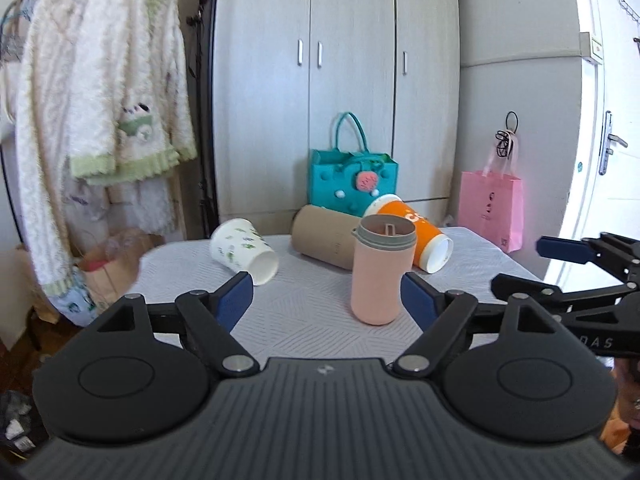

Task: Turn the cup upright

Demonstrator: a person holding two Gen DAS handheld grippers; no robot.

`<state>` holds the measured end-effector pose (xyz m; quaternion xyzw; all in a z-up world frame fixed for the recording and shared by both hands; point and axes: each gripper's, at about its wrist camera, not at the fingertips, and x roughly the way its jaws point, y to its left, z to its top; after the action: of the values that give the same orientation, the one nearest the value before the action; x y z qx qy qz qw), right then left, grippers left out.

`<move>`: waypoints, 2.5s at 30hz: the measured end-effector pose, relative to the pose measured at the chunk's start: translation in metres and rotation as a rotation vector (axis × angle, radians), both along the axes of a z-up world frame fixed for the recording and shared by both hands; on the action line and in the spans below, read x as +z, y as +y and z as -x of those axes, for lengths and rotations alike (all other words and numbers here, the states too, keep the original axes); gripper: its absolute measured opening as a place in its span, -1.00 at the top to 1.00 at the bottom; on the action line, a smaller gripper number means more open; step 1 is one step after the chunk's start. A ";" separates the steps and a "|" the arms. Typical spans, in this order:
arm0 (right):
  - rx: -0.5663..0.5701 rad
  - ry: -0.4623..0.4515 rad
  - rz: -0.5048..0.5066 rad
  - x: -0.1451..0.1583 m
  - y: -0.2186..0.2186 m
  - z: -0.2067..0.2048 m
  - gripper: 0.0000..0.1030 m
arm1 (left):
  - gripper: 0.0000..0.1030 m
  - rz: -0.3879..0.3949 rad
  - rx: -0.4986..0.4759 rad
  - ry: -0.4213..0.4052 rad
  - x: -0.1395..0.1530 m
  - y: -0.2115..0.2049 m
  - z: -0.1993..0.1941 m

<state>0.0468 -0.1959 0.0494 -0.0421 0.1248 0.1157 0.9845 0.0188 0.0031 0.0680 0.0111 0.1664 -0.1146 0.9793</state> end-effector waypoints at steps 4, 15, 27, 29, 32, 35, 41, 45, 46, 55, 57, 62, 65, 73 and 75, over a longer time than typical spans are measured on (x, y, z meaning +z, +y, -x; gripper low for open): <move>-0.027 0.020 -0.056 -0.003 -0.006 0.012 -0.58 | -0.65 0.008 0.004 -0.002 0.000 0.005 0.017; -0.087 0.016 -0.067 -0.017 0.001 0.036 -0.63 | -0.78 0.025 0.032 0.013 -0.016 0.004 0.031; -0.172 -0.014 -0.015 -0.024 0.020 0.043 -0.99 | -1.00 0.011 0.093 0.017 -0.028 0.004 0.032; -0.185 -0.011 -0.016 -0.024 0.020 0.043 -0.99 | -1.00 0.002 0.110 0.036 -0.031 0.003 0.030; -0.201 -0.011 -0.003 -0.026 0.022 0.044 -0.99 | -1.00 0.020 0.111 0.055 -0.035 0.004 0.028; -0.215 -0.006 0.000 -0.029 0.020 0.045 -0.99 | -1.00 0.025 0.109 0.074 -0.040 0.004 0.025; -0.253 0.005 -0.018 -0.032 0.017 0.043 -0.99 | -1.00 0.021 0.117 0.103 -0.047 -0.001 0.019; -0.260 0.020 -0.015 -0.036 0.018 0.045 -0.99 | -1.00 0.049 0.102 0.051 -0.047 -0.002 0.029; -0.263 0.022 -0.014 -0.037 0.019 0.045 -0.99 | -1.00 0.044 0.106 0.044 -0.047 -0.003 0.030; -0.289 0.028 -0.038 -0.039 0.014 0.044 -1.00 | -1.00 -0.009 0.134 0.053 -0.055 -0.012 0.029; -0.300 0.025 -0.042 -0.040 0.013 0.044 -1.00 | -1.00 -0.001 0.127 0.054 -0.056 -0.012 0.029; -0.306 0.024 -0.033 -0.041 0.013 0.044 -1.00 | -1.00 -0.004 0.124 0.064 -0.058 -0.012 0.027; -0.306 0.021 -0.038 -0.041 0.014 0.044 -1.00 | -1.00 -0.005 0.130 0.069 -0.058 -0.010 0.026; -0.304 0.018 -0.036 -0.040 0.015 0.044 -1.00 | -1.00 0.015 0.148 0.058 -0.056 -0.003 0.027; -0.305 0.016 -0.033 -0.040 0.015 0.045 -1.00 | -1.00 0.015 0.151 0.057 -0.055 -0.002 0.028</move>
<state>0.0017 -0.1804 0.0094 -0.0056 0.1355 -0.0329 0.9902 -0.0090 0.0007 0.0126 -0.0121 0.1940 -0.0418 0.9800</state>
